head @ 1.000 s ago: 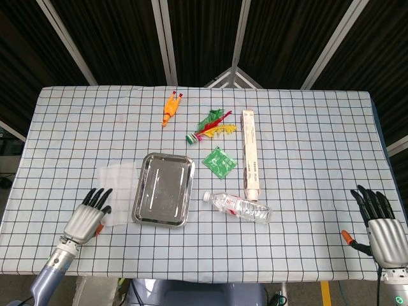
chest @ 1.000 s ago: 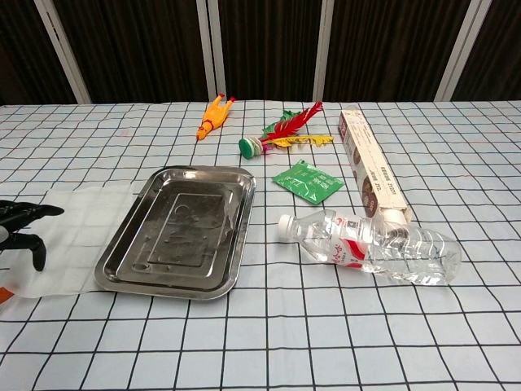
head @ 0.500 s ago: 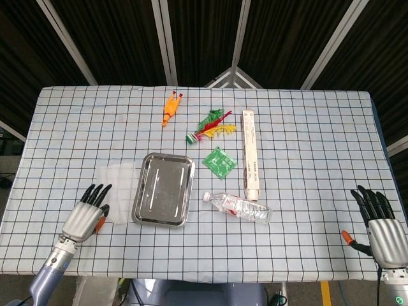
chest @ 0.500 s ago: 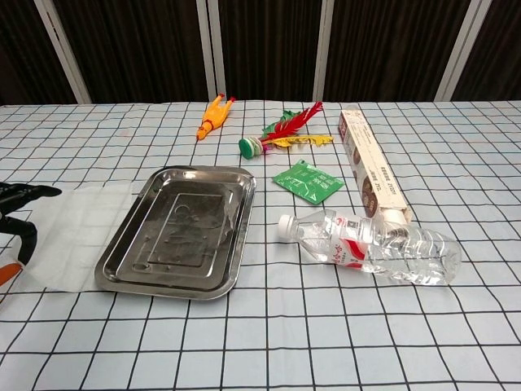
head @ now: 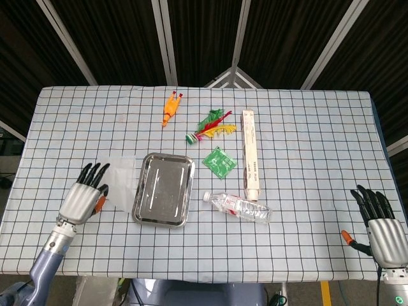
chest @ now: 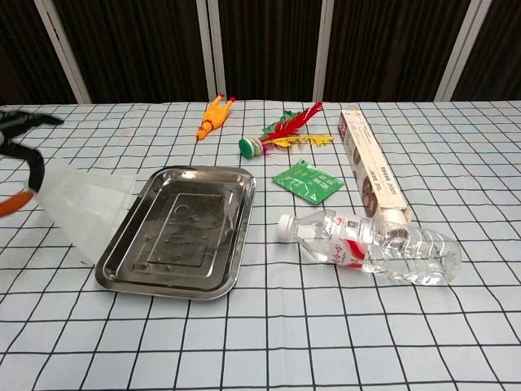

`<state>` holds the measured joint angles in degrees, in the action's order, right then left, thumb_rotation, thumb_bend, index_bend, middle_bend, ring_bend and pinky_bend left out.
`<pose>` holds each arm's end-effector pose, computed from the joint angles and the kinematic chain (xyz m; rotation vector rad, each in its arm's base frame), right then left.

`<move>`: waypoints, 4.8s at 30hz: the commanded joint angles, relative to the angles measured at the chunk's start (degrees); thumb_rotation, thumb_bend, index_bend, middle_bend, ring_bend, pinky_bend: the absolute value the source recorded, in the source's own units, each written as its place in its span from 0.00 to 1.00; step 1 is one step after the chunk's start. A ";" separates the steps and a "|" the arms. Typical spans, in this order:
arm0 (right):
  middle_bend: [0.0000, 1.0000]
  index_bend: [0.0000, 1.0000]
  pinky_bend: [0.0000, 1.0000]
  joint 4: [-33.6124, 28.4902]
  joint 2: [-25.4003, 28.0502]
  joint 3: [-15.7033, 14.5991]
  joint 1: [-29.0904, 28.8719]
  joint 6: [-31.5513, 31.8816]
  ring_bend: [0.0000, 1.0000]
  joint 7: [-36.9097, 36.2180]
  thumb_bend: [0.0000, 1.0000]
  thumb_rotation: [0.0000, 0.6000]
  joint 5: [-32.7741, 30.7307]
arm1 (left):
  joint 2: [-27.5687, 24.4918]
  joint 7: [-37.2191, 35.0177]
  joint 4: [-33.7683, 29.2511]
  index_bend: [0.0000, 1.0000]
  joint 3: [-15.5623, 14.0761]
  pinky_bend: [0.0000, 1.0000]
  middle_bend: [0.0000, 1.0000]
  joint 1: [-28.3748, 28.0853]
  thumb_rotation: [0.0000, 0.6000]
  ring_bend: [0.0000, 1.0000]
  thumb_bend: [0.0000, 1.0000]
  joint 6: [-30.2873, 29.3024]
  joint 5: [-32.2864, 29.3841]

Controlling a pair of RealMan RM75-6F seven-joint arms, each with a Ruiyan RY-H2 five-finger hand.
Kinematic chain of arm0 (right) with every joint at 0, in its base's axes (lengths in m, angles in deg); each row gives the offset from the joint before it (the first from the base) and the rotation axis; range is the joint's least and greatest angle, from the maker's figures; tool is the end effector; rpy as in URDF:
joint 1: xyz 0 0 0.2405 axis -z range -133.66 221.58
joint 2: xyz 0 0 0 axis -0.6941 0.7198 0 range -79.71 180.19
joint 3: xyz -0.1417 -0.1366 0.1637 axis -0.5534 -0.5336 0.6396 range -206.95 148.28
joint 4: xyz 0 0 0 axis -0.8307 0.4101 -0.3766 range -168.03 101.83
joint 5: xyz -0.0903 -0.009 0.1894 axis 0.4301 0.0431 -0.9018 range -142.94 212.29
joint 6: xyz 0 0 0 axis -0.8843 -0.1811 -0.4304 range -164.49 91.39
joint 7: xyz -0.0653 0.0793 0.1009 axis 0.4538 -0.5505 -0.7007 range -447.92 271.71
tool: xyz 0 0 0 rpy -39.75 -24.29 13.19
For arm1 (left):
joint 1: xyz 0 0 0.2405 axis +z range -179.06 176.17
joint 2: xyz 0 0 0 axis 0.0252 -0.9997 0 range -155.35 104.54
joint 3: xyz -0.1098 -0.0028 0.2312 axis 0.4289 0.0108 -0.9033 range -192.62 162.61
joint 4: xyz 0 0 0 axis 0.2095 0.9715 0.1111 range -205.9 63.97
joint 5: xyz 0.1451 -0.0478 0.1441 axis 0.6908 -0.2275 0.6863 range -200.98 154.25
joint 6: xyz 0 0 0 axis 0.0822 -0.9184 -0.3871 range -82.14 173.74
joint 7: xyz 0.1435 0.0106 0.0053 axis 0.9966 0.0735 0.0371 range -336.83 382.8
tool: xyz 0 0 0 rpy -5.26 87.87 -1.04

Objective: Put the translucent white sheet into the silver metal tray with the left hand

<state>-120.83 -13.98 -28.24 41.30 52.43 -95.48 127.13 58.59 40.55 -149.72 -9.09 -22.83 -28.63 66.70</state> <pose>-0.3166 -0.1627 0.1638 1.4235 -0.8978 0.9955 -0.2446 0.2709 0.0453 -1.7232 -0.5862 -0.9187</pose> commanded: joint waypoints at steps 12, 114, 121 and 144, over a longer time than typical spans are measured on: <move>0.00 0.00 0.01 0.42 0.19 -0.02 0.00 0.24 0.00 -1.12 0.29 1.00 0.21 | 0.86 17.85 -18.72 0.61 16.06 0.00 0.04 -17.54 1.00 0.00 0.49 6.41 -7.93; 0.00 0.00 0.01 -0.37 0.24 0.06 -0.30 -0.31 0.00 -1.38 0.29 1.00 -0.03 | 2.42 -5.42 11.51 0.58 -12.67 0.00 0.06 -15.92 1.00 0.00 0.43 2.18 18.35; 0.00 0.00 0.01 -0.33 0.29 0.21 -0.34 -0.39 0.00 -1.61 0.29 1.00 -0.34 | 2.54 -5.33 11.77 0.23 -12.15 0.00 0.00 -16.18 1.00 0.00 0.12 2.22 17.91; 0.00 0.00 0.01 -0.55 0.44 0.02 -0.33 -0.47 0.00 -1.80 0.29 1.00 -0.20 | -11.46 -2.07 -8.96 0.00 -12.81 0.00 0.00 -14.64 1.00 0.00 0.67 19.56 -0.12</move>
<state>-121.38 -13.54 -28.22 40.97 51.96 -97.29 126.93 47.49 37.50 -157.20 -22.13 -38.49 -9.79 68.18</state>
